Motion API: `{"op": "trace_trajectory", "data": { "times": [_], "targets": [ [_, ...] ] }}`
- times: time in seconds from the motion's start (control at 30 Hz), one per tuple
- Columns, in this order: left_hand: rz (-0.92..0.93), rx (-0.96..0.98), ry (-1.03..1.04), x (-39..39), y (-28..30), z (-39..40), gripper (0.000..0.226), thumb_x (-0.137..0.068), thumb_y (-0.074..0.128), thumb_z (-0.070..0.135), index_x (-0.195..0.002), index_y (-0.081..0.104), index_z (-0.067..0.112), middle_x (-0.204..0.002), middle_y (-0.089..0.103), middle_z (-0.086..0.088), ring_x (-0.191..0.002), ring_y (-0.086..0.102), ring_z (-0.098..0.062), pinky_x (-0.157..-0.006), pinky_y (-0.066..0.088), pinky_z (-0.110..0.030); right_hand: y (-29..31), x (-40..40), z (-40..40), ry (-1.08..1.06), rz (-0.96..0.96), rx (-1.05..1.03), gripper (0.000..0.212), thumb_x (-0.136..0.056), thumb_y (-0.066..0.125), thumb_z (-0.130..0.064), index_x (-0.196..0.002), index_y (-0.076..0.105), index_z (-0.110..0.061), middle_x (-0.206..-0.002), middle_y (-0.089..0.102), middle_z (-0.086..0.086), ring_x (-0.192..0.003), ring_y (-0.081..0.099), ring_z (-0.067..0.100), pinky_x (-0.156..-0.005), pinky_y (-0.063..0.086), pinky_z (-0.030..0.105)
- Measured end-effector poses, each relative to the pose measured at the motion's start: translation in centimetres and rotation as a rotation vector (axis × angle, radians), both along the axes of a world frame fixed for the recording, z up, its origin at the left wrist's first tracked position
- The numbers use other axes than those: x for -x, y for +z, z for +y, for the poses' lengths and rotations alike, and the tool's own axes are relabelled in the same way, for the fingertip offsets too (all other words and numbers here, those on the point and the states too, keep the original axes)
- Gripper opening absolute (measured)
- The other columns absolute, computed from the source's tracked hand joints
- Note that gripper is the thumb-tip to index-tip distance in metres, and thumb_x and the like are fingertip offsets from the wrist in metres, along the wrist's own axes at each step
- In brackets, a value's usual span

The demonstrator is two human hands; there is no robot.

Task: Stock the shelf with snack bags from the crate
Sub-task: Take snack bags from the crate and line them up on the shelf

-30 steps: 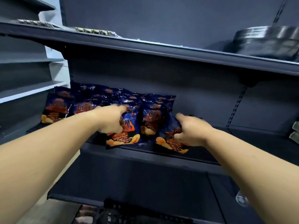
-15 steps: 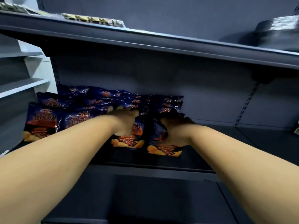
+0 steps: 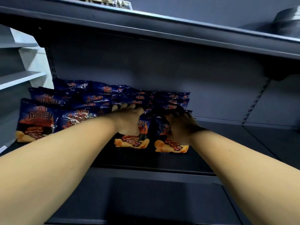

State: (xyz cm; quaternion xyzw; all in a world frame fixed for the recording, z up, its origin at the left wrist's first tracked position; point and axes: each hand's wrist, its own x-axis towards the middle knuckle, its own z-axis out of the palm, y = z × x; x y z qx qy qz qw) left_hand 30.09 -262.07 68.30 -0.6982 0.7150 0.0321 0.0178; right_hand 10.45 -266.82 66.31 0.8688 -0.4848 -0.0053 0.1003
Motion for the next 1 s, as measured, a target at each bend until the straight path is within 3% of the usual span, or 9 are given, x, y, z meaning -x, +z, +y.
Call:
{"op": "trace_trajectory", "data": {
  "times": [0.2, 0.47, 0.6, 0.8, 1.0],
  "targets": [
    [-0.007, 0.053, -0.053, -0.2, -0.1, 0.0, 0.088, -0.081, 0.064, 0.042, -0.15, 0.01, 0.038, -0.155, 0.019, 0.001, -0.141, 0.015, -0.025, -0.11, 0.016, -0.042, 0.5, -0.1, 0.4, -0.044, -0.042, -0.05, 0.091, -0.083, 0.064, -0.046, -0.153, 0.01, -0.026, -0.155, 0.028, 0.007, -0.143, 0.021, 0.033, -0.115, 0.012, 0.061],
    [-0.039, 0.139, -0.097, 0.3, 0.0, 1.1, 0.092, -0.079, 0.062, 0.047, -0.151, 0.006, 0.037, -0.157, 0.011, 0.003, -0.139, 0.015, -0.025, -0.109, 0.017, -0.041, 1.5, 0.1, 1.7, -0.089, -0.074, -0.088, 0.102, -0.081, 0.067, -0.048, -0.154, -0.001, -0.027, -0.158, 0.017, 0.008, -0.146, 0.011, 0.033, -0.117, 0.007, 0.059],
    [-0.02, 0.19, -0.094, 0.9, 0.2, 1.8, 0.088, -0.081, 0.059, 0.052, -0.151, 0.008, 0.035, -0.155, 0.011, 0.004, -0.139, 0.013, -0.024, -0.11, 0.015, -0.041, 2.0, 0.1, 2.6, -0.101, -0.08, -0.084, 0.097, -0.085, 0.062, -0.052, -0.155, 0.0, -0.025, -0.159, 0.016, 0.008, -0.146, 0.01, 0.033, -0.118, 0.008, 0.056],
    [0.021, 0.274, -0.099, 2.9, 0.5, 2.4, 0.082, -0.082, 0.054, 0.057, -0.149, 0.014, 0.034, -0.151, 0.017, 0.004, -0.136, 0.016, -0.023, -0.105, 0.016, -0.04, 2.6, 0.6, 3.6, -0.101, -0.114, -0.014, 0.081, -0.088, 0.051, -0.062, -0.152, 0.018, -0.025, -0.153, 0.029, 0.006, -0.141, 0.021, 0.032, -0.115, 0.016, 0.053],
    [0.041, 0.339, -0.039, 5.3, 0.5, 3.2, 0.074, -0.084, 0.051, 0.059, -0.147, 0.022, 0.033, -0.146, 0.026, 0.004, -0.132, 0.022, -0.022, -0.102, 0.021, -0.039, 2.7, 2.6, 4.2, -0.099, -0.166, -0.013, 0.08, -0.088, 0.048, -0.064, -0.152, 0.017, -0.028, -0.155, 0.026, 0.004, -0.142, 0.02, 0.031, -0.115, 0.016, 0.056]
  ]
}}
